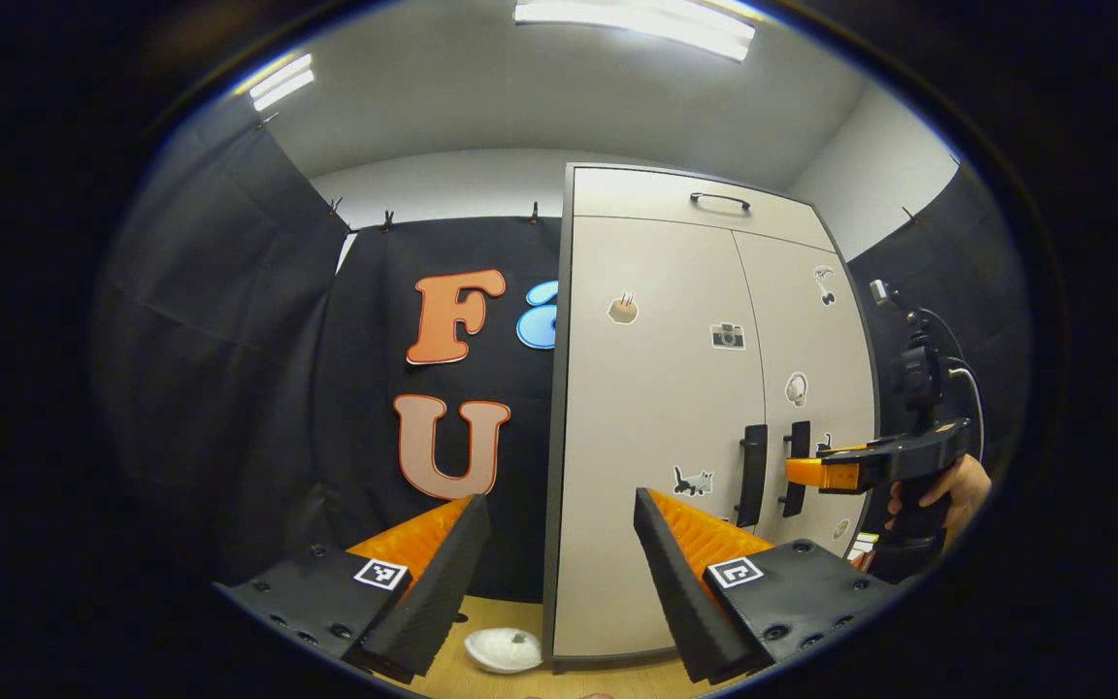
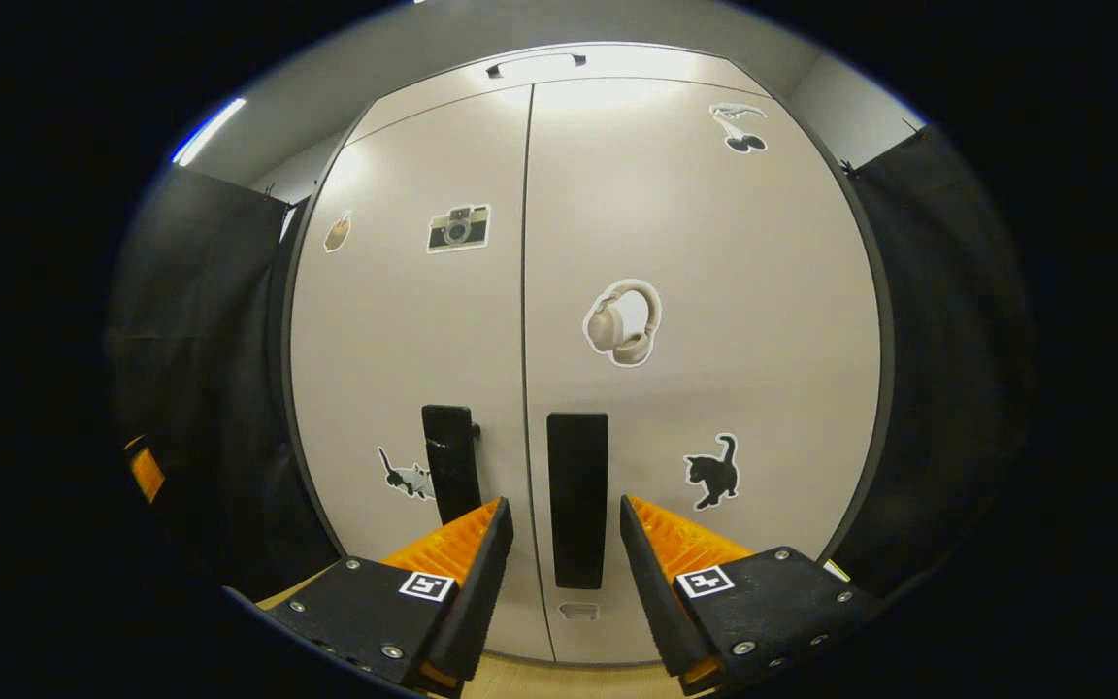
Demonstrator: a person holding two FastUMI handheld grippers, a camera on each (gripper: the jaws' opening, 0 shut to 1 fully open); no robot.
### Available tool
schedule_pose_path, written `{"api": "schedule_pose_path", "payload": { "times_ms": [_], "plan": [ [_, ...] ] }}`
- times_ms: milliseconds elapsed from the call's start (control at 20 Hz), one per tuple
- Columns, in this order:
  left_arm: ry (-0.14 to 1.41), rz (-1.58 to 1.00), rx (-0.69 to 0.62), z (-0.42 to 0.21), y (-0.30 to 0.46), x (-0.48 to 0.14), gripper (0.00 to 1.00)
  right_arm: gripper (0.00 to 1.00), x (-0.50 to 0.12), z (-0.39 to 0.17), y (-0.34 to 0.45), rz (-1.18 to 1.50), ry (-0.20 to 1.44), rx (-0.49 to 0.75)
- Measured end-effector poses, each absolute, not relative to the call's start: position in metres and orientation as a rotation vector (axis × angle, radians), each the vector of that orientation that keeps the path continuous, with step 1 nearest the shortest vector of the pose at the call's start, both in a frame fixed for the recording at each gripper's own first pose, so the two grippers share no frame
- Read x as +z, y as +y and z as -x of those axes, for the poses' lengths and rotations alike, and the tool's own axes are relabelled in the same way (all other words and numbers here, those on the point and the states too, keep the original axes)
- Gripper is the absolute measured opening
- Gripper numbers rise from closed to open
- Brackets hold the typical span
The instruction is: Open the right door of the double-door shoe cabinet with the right hand, and open the left door with the left hand.
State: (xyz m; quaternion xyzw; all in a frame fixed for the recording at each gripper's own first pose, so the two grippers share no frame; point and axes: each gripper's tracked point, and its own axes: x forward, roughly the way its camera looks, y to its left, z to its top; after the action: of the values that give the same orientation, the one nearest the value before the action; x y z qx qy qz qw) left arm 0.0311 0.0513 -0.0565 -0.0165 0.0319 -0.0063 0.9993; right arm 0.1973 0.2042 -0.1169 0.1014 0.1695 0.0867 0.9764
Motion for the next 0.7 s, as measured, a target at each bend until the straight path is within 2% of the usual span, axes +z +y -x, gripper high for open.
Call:
{"api": "schedule_pose_path", "payload": {
  "times_ms": [200,300,600,700],
  "plan": [
    [0.082,0.049,-0.012,-0.032,0.053,-0.063,0.97,0.53,-0.12,-0.214,0.2,-0.242,0.335,0.134],
    [0.082,0.048,-0.004,-0.033,0.057,-0.062,0.97,0.48,-0.123,-0.217,0.201,-0.24,0.34,0.12],
    [0.091,0.056,0.004,-0.027,0.063,-0.064,0.95,0.37,-0.129,-0.223,0.205,-0.238,0.367,0.073],
    [0.099,0.059,0.006,-0.024,0.067,-0.065,0.98,0.37,-0.128,-0.222,0.205,-0.242,0.367,0.068]
  ]
}}
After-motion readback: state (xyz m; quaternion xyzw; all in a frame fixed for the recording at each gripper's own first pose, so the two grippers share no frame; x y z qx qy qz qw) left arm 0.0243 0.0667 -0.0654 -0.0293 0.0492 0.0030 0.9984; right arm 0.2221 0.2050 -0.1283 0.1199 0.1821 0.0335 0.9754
